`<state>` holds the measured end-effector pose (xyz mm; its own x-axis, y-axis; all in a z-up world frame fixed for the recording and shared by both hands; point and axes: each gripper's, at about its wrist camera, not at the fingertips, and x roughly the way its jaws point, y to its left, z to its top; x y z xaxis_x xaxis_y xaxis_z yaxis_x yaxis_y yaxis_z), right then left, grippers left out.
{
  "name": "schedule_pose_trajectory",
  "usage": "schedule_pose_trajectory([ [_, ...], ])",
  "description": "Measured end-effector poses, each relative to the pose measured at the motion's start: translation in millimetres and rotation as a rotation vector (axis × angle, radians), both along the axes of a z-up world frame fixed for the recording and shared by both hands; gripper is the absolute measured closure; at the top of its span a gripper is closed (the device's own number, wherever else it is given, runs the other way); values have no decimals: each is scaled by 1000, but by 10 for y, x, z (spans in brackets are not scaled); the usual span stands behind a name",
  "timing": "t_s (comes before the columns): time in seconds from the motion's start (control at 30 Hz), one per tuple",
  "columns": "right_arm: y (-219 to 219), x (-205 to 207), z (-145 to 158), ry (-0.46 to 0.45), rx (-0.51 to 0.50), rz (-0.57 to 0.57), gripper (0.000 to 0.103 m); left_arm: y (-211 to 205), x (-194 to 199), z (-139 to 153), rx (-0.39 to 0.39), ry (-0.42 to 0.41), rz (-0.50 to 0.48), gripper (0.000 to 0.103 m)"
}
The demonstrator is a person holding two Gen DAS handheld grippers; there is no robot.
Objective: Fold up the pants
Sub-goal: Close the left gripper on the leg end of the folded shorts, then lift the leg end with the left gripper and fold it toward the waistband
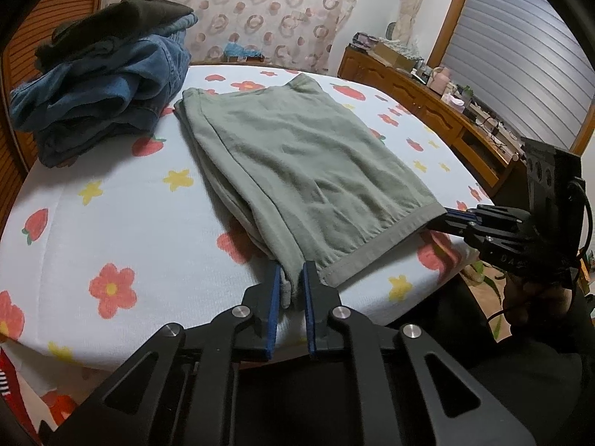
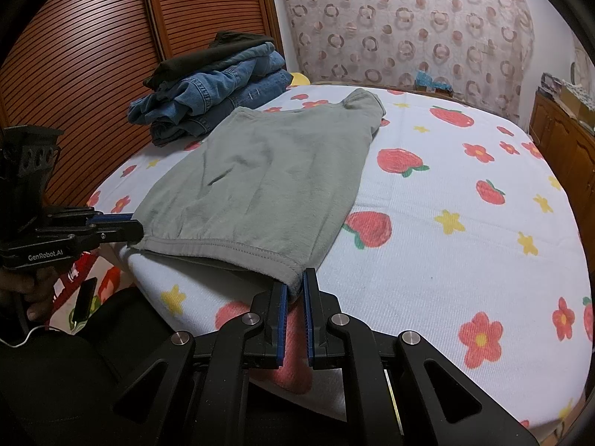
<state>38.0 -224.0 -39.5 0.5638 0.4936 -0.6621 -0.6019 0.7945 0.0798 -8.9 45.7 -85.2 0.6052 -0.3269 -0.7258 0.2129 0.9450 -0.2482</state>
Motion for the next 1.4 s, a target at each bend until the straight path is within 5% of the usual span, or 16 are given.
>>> schedule_pose_trajectory([
  [0.8,-121,-246,374,-84,72,36,97,47,-184,540,-53,-136,-8,94],
  [1.4,106,65,567,-199,48,56,97,110,266,697,-23,-208,20,95],
])
